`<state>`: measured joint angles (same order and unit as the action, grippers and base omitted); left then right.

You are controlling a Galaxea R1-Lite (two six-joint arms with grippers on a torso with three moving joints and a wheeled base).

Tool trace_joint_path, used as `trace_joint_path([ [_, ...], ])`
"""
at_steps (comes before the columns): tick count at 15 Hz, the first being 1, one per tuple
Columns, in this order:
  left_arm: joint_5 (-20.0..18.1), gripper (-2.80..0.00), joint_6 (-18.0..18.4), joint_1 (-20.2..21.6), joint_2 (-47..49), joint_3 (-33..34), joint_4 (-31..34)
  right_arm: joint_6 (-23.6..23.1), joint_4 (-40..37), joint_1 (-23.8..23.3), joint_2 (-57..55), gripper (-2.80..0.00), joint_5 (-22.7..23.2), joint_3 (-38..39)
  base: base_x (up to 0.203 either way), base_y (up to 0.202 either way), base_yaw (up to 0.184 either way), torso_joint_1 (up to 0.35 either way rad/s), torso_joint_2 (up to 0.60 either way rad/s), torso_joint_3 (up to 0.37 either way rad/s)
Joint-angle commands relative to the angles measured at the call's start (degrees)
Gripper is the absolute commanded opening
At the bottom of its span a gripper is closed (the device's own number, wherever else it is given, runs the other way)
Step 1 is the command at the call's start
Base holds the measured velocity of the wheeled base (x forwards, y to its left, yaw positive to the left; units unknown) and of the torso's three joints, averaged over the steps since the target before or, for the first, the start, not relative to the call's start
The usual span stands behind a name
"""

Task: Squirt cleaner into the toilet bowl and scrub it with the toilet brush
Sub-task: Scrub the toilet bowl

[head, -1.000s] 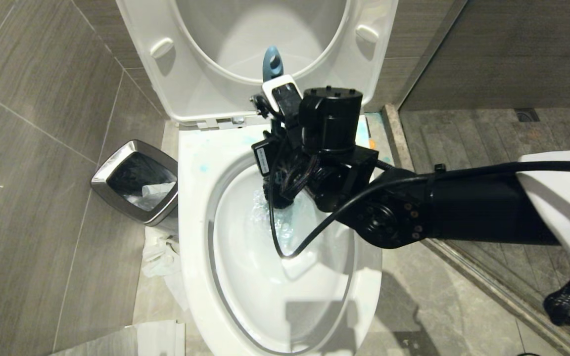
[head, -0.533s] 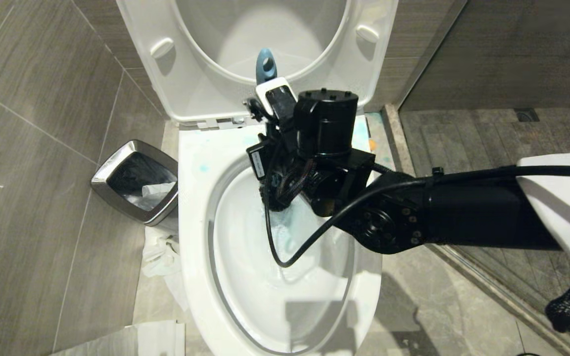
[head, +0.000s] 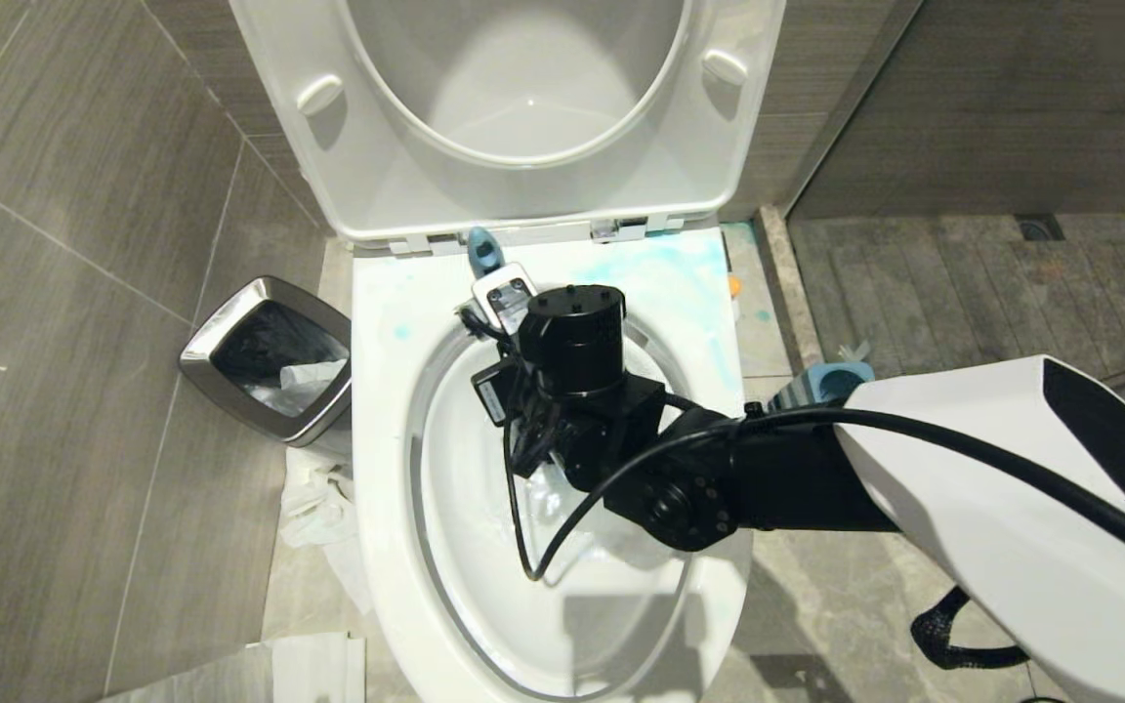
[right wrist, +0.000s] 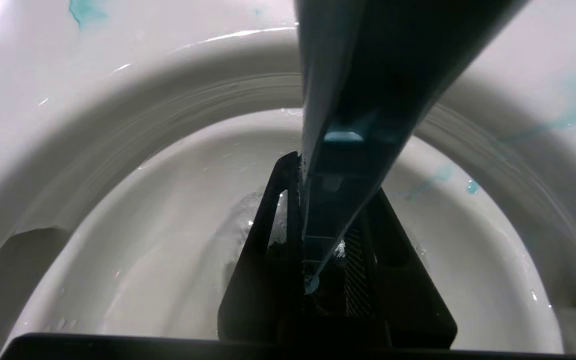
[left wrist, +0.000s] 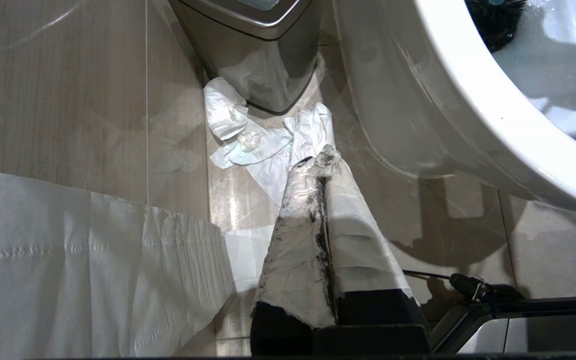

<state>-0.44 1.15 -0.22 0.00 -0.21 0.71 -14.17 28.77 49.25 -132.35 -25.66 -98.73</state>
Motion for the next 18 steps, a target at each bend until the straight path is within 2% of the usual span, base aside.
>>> trace_joint_path([
  [1,0.0,-2.8,0.0,0.0,0.1,-0.1,0.0,-0.3,-0.1,0.4,1.1,-2.8,-0.2,0.5,0.0,0.0,0.0,0.0,0.0,0.0],
  [4,-0.1,-2.8,-0.1,0.0,0.1,-0.1,0.0,-0.2,-0.3,2.3,8.5,-2.8,-0.2,3.9,0.0,0.0,0.0,0.0,0.0,0.0],
  [7,0.1,-2.8,-0.1,0.0,0.1,0.0,0.0,0.2,0.0,4.3,17.7,-2.8,-0.9,14.5,0.0,0.0,0.0,0.0,0.0,0.0],
  [9,0.1,-2.8,-0.1,0.0,0.1,0.0,0.0,-0.1,3.4,4.8,19.8,-2.8,-1.6,18.7,0.0,0.0,0.0,0.0,0.0,0.0],
  [13,0.1,-2.8,-0.1,0.0,0.1,0.0,0.0,-1.4,9.2,4.6,16.6,-2.8,-1.8,20.5,0.0,0.0,0.0,0.0,0.0,0.0],
  [18,0.2,-2.8,-0.1,0.0,0.1,0.0,0.0,-3.2,20.0,2.6,6.0,-2.8,-1.8,20.0,0.0,0.0,0.0,0.0,0.0,0.0],
])
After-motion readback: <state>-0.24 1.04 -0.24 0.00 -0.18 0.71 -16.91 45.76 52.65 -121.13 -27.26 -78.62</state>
